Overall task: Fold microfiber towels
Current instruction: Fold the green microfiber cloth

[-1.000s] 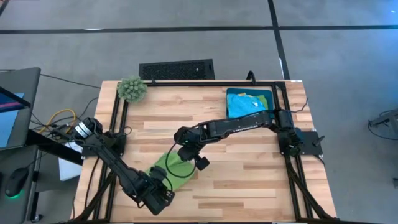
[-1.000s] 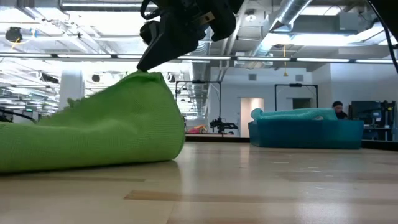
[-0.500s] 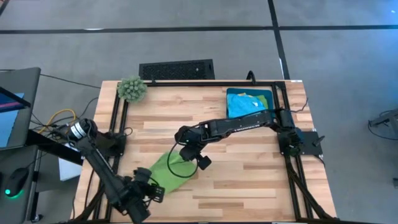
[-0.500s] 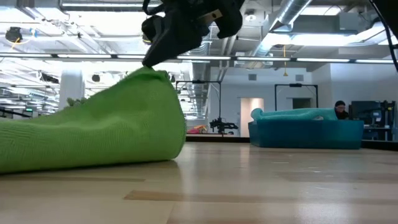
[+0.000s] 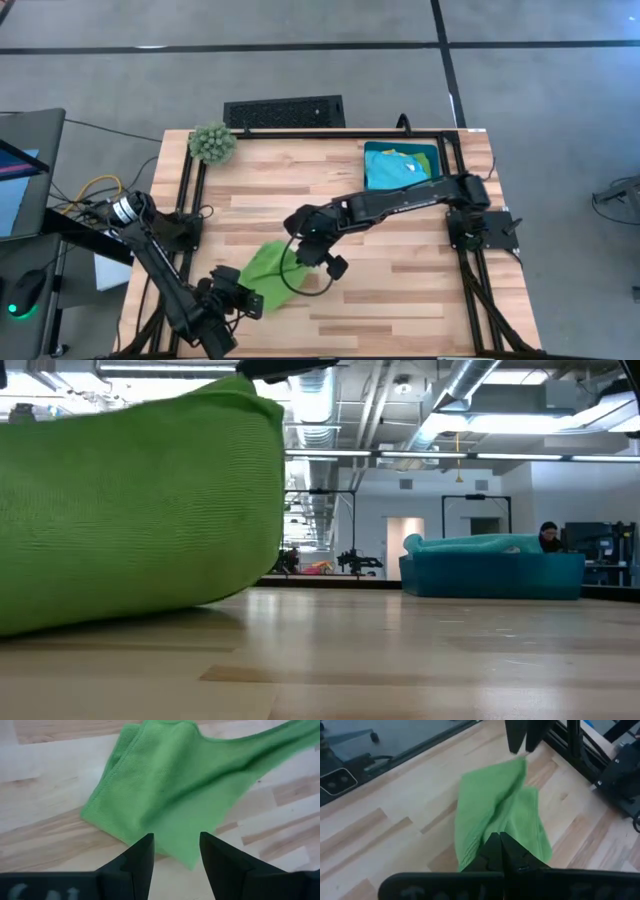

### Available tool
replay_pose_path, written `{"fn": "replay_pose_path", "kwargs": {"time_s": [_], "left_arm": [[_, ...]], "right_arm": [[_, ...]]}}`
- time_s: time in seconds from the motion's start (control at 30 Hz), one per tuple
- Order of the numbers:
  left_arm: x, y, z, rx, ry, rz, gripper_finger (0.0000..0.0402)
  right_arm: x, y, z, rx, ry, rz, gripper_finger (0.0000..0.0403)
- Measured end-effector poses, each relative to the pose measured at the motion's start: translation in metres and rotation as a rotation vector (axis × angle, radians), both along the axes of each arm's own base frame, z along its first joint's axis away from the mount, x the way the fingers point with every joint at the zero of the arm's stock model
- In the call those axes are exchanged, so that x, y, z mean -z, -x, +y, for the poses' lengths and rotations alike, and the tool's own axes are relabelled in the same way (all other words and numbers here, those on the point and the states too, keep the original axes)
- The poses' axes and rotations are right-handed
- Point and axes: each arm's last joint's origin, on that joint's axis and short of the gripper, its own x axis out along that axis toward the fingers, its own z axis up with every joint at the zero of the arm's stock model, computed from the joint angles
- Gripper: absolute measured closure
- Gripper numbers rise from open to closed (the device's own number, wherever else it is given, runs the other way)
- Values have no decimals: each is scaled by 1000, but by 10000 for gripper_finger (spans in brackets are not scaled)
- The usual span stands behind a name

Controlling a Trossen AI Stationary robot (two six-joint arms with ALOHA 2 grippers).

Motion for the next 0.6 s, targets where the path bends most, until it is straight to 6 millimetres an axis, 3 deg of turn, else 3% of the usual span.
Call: {"fn": "replay_pose_path", "kwargs": {"time_s": [0.3,0.6], "left_arm": [[30,8,-2,38,-16,-27,251],[31,11,-14,156,-51,-145,251]], "right_arm": [[2,2,3,-9,4,20,402],[3,1,4,-11,7,20,401]]}}
